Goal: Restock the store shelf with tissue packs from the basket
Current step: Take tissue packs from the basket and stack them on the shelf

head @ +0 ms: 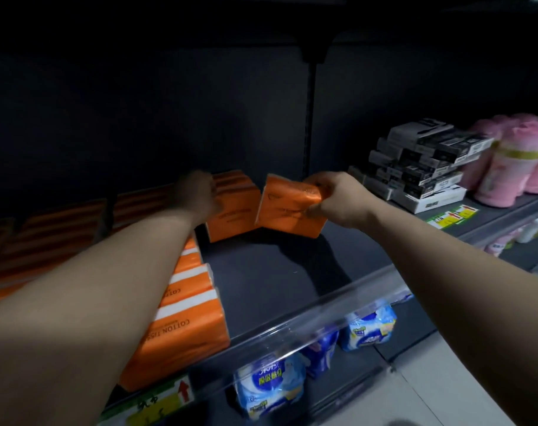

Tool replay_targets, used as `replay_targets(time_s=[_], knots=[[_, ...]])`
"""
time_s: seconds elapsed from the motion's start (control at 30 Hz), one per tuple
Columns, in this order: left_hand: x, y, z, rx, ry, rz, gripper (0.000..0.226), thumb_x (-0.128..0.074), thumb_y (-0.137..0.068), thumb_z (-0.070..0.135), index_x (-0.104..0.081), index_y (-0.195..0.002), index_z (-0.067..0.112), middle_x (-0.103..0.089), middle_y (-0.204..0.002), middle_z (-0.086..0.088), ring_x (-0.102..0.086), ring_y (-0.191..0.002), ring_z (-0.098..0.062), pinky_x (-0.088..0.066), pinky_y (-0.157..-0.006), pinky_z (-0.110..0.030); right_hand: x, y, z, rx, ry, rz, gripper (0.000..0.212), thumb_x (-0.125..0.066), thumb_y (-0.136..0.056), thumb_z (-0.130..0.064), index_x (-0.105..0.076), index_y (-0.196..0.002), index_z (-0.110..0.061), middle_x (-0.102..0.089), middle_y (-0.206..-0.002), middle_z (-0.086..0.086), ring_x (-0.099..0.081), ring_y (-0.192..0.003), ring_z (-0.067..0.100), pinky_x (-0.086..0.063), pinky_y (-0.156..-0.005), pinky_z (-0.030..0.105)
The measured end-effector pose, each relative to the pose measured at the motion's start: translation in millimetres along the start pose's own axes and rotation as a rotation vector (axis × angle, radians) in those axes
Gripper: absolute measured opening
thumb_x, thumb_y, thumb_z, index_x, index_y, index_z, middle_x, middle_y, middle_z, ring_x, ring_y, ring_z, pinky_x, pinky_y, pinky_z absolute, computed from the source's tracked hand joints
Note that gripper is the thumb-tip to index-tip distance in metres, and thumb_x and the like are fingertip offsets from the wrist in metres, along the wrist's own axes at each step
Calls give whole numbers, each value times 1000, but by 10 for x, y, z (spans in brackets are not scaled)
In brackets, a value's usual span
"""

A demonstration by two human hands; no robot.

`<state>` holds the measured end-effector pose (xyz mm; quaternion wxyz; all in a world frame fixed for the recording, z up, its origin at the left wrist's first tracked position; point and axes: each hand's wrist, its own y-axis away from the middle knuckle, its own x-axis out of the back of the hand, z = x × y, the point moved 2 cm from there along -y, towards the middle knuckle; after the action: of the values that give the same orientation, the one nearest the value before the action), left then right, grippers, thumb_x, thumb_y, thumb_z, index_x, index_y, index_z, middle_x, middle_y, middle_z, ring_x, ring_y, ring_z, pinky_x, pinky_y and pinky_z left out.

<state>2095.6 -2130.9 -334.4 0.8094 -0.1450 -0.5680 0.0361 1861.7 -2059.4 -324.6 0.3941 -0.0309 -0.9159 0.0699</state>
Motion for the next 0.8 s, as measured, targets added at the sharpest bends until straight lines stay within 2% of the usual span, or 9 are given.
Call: replay_targets(time_s=[0.07,0.17,0.3,0.37,0.43,0.5,0.57,0.7,0.8], knots=[[32,27,-4,-13,27,19,28,-71,-81,15,-67,-105,2,-64,-112,-19,-60,-103,-34,-47,-85,-37,-66,-19,-52,26,17,-41,49,-73,-72,-3,-61,-118,-18,-61,-98,0,-60,-88,16,-45,-71,24],[134,73,-22,-40,41,86,21,-55,-92,18,-69,-100,5,-68,-107,-19,-62,-99,-34,-46,-81,-36,-226,-74,-164,70,95,-90,49,-72,-73,-5,-62,-119,-18,-59,-97,-2,-57,-86,12,-42,-70,21],[323,216,-114,-2,47,142,24,-47,-92,15,-68,-102,15,-66,-113,-11,-60,-105,-32,-49,-90,-38,-507,-168,-330,122,179,-119,50,-73,-73,-11,-60,-121,-14,-60,-101,2,-56,-89,15,-43,-71,24],[384,307,-163,41,53,171,25,-46,-93,16,-68,-104,17,-66,-115,-8,-59,-108,-31,-48,-92,-38,-628,-222,-392,128,201,-102,41,-70,-76,-12,-61,-116,-12,-60,-99,3,-59,-91,20,-49,-74,29],[415,388,-224,78,66,175,25,-45,-95,20,-68,-104,20,-66,-114,-5,-59,-107,-28,-48,-92,-38,-745,-302,-410,139,248,-55,38,-65,-77,-13,-60,-114,-15,-60,-108,6,-61,-97,26,-50,-76,28],[428,438,-282,114,93,172,24,-46,-95,24,-67,-105,24,-66,-114,-2,-60,-106,-25,-49,-93,-38,-839,-372,-384,118,269,2,45,-60,-79,-10,-55,-122,-17,-48,-123,11,-58,-102,31,-47,-84,26],[443,473,-337,148,123,170,23,-47,-94,26,-67,-105,27,-66,-115,0,-60,-106,-24,-49,-93,-38,-910,-395,-375,99,254,49,49,-57,-80,-7,-49,-128,-17,-37,-128,13,-55,-103,35,-46,-96,33],[451,544,-380,148,131,169,22,-49,-94,28,-66,-108,28,-65,-117,2,-60,-106,-21,-48,-91,-34,-954,-373,-384,105,245,88,53,-56,-79,-6,-44,-130,-16,-36,-123,15,-55,-97,40,-48,-94,39],[457,608,-339,115,101,140,24,-50,-94,30,-63,-114,28,-63,-119,3,-59,-107,-20,-47,-88,-31,-940,-281,-397,136,273,135,59,-60,-76,-6,-43,-131,-17,-41,-123,15,-51,-107,40,-48,-93,41]])
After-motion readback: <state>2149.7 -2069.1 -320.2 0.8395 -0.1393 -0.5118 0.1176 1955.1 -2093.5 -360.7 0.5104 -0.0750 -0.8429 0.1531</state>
